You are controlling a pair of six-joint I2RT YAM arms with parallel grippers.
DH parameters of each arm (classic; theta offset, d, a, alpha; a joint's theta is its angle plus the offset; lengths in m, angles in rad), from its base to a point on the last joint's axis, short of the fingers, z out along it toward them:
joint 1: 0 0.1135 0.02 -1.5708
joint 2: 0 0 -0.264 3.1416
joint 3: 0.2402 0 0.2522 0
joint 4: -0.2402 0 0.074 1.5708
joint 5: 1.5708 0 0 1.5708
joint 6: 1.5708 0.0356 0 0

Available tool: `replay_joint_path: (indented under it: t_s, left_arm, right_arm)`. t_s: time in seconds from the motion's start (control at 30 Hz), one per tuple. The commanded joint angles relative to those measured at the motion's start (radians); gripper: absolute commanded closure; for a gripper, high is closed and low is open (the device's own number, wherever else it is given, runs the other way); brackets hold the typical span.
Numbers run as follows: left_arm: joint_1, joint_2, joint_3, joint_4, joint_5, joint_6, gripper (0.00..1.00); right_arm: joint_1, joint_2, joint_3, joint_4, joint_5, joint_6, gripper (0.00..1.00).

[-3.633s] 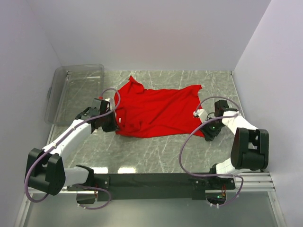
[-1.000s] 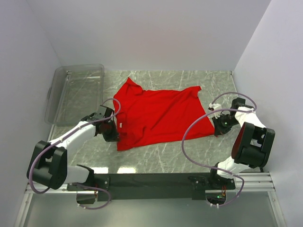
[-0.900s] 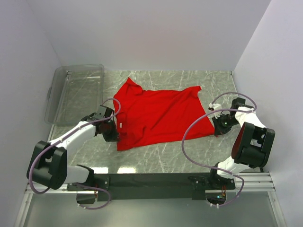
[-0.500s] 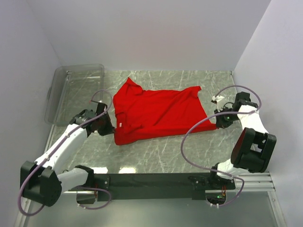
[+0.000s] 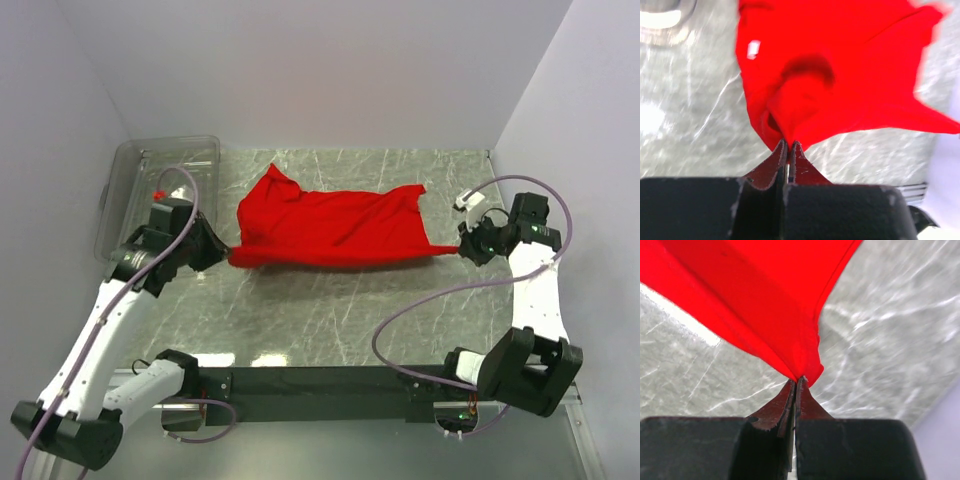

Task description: Fold and stack the t-shirts

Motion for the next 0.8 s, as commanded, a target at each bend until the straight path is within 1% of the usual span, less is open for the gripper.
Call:
replay_joint_path:
  t_s: [0.0, 0.03, 0.07, 0.1, 0.13, 0.17, 0.2, 0.27, 0.33, 0.43, 0.47, 0.63, 0.77]
  left_arm:
    - [0.006, -0.019, 0.004, -0.058, -0.004, 0.014, 0.99]
    - [0.006, -0.016, -0.029, -0.056, 0.033, 0.012, 0.99]
    - [0.006, -0.014, -0.113, -0.048, 0.069, 0.001, 0.99]
    - [0.006, -0.02, -0.16, -0.016, 0.105, -0.008, 0.99]
    - [0.005, -0.034, -0.201, 0.002, 0.169, -0.018, 0.99]
    - [0.005, -0.074, -0.276, 0.016, 0.186, -0.049, 0.99]
    - [0.005, -0.097, -0.306, 0.03, 0.224, -0.058, 0.99]
    - [0.005, -0.141, -0.365, 0.012, 0.24, -0.078, 0.99]
    - [0.005, -0.158, -0.393, -0.03, 0.272, -0.083, 0.99]
    - [0.005, -0.174, -0.455, -0.03, 0.297, -0.095, 0.99]
    - [0.005, -0.16, -0.479, -0.022, 0.297, -0.097, 0.99]
    - [0.005, -0.068, -0.504, 0.036, 0.311, -0.086, 0.99]
    - [0.003, -0.031, -0.498, -0.001, 0.298, -0.052, 0.99]
  right_arm:
    - [-0.009, -0.013, 0.033, -0.04, -0.043, -0.058, 1.0]
    - [-0.009, -0.004, 0.02, -0.078, -0.027, -0.081, 1.0]
    - [-0.012, 0.005, 0.0, -0.088, 0.022, -0.103, 1.0]
    - [-0.015, 0.011, -0.054, -0.094, 0.044, -0.142, 1.0]
    - [-0.021, 0.007, -0.086, -0.093, 0.07, -0.161, 1.0]
    - [-0.033, -0.005, -0.118, -0.09, 0.11, -0.18, 1.0]
    - [-0.043, -0.015, -0.176, -0.085, 0.131, -0.21, 1.0]
    - [-0.055, -0.026, -0.226, -0.082, 0.168, -0.232, 1.0]
    - [-0.075, -0.032, -0.272, -0.088, 0.214, -0.255, 1.0]
    - [-0.084, -0.024, -0.304, -0.077, 0.27, -0.261, 1.0]
    - [-0.084, -0.007, -0.31, -0.068, 0.279, -0.255, 1.0]
    - [-0.086, 0.091, -0.272, -0.039, 0.306, -0.186, 1.0]
    - [-0.086, 0.111, -0.266, -0.06, 0.329, -0.213, 1.0]
